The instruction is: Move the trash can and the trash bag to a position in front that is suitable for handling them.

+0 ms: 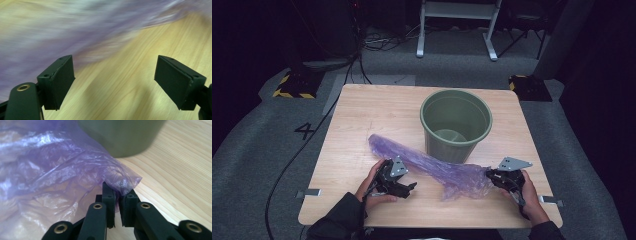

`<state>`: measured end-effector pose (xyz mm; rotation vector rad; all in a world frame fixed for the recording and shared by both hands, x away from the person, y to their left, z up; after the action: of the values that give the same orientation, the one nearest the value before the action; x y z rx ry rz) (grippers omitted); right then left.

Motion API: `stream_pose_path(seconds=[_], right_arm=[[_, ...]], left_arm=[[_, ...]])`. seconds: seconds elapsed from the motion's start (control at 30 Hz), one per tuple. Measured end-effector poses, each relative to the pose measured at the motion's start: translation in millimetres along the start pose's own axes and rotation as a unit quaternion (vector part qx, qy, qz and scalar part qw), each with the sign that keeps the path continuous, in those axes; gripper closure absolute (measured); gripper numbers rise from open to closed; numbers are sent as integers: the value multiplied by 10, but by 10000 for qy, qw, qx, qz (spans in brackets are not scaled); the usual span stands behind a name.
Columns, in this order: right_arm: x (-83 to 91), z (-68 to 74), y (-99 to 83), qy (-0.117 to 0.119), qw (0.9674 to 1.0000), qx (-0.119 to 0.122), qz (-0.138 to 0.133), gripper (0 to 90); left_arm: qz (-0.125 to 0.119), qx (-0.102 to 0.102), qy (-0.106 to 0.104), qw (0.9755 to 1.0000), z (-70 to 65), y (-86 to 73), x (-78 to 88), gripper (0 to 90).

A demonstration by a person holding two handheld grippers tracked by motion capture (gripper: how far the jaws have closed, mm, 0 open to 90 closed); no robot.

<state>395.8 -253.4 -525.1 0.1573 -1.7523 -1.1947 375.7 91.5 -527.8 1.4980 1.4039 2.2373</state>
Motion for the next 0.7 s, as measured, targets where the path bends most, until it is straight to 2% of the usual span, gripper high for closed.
stream_pose_path(seconds=[0.17, 0.33, 0.47, 0.53, 0.57, 0.6, 0.7], right_arm=[[68, -196, -82, -157, 9996, -226, -6, 845], [110, -356, -147, -322, 9989, -350, 18, 845], [149, -496, -186, -438, 9978, -498, -13, 845], [157, -546, -203, -507, 9974, -505, 10, 838], [162, -580, -217, -563, 9972, -492, 46, 837], [168, -611, -226, -594, 9968, -540, 30, 833], [192, -686, -248, -671, 9961, -575, 12, 820]], left_arm=[[30, 172, 158, 9997, 108, -101, 132, 158], [-19, 252, 273, 9993, 177, -205, 273, 160], [-48, 420, 321, 9986, 300, -282, 341, 157], [23, 413, 413, 9983, 373, -314, 355, 159], [2, 481, 399, 9980, 391, -324, 365, 156], [-64, 546, 288, 9981, 409, -329, 370, 156], [44, 521, 244, 9983, 440, -342, 323, 155]])
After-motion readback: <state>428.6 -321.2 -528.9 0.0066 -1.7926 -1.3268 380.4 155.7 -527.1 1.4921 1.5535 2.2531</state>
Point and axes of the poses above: each handheld gripper's, and its own axes: x roughly backward along the jaws, y roughly out of its top, z roughly to its left, the point moved 6 cm from there along -x, roughly forward along the jaws, and after that the axes turned 2 degrees about y, right-handed, at the moved point
